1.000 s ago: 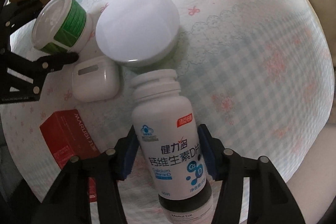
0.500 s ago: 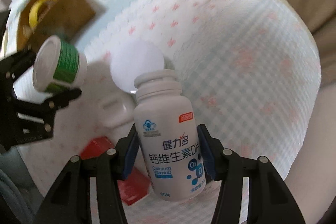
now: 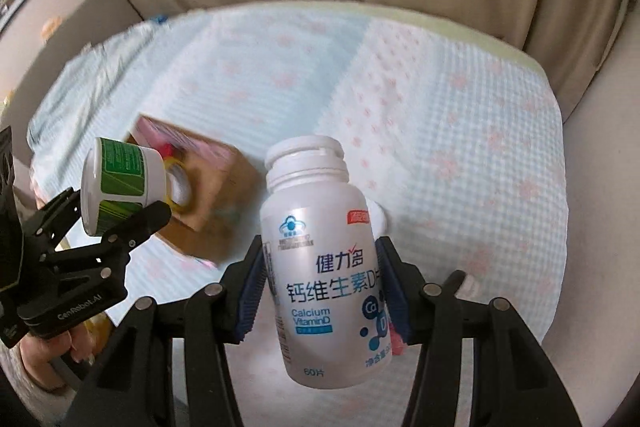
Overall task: Organize rigid objects
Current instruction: 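Lower the white jar and calcium bottle into the box and release both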
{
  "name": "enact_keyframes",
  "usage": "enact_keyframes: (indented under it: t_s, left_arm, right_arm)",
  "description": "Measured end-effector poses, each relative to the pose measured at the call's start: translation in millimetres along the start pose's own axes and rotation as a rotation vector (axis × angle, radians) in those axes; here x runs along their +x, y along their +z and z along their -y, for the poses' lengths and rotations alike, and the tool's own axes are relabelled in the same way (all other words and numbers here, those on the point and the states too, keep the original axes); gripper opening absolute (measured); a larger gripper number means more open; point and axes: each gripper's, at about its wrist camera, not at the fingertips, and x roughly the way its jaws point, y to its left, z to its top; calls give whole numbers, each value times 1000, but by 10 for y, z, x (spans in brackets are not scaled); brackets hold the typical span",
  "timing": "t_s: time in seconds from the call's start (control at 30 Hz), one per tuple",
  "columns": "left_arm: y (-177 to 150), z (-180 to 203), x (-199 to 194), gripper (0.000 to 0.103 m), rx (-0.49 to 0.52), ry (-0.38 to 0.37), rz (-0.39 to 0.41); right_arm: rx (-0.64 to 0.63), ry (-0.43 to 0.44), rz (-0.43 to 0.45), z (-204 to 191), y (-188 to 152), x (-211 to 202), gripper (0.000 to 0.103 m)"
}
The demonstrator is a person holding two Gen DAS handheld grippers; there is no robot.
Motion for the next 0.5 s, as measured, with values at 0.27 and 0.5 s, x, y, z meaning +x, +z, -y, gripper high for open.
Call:
enact_keyframes:
  t_s: [0.27, 0.5]
  left_arm:
    - [243, -901, -453, 68, -14, 13, 15]
    - [291, -1834, -263, 68, 17, -3, -58]
  right_arm:
    - [126, 83, 66, -769, 210, -87, 49]
    - [245, 75, 83, -1388, 338, 240, 49]
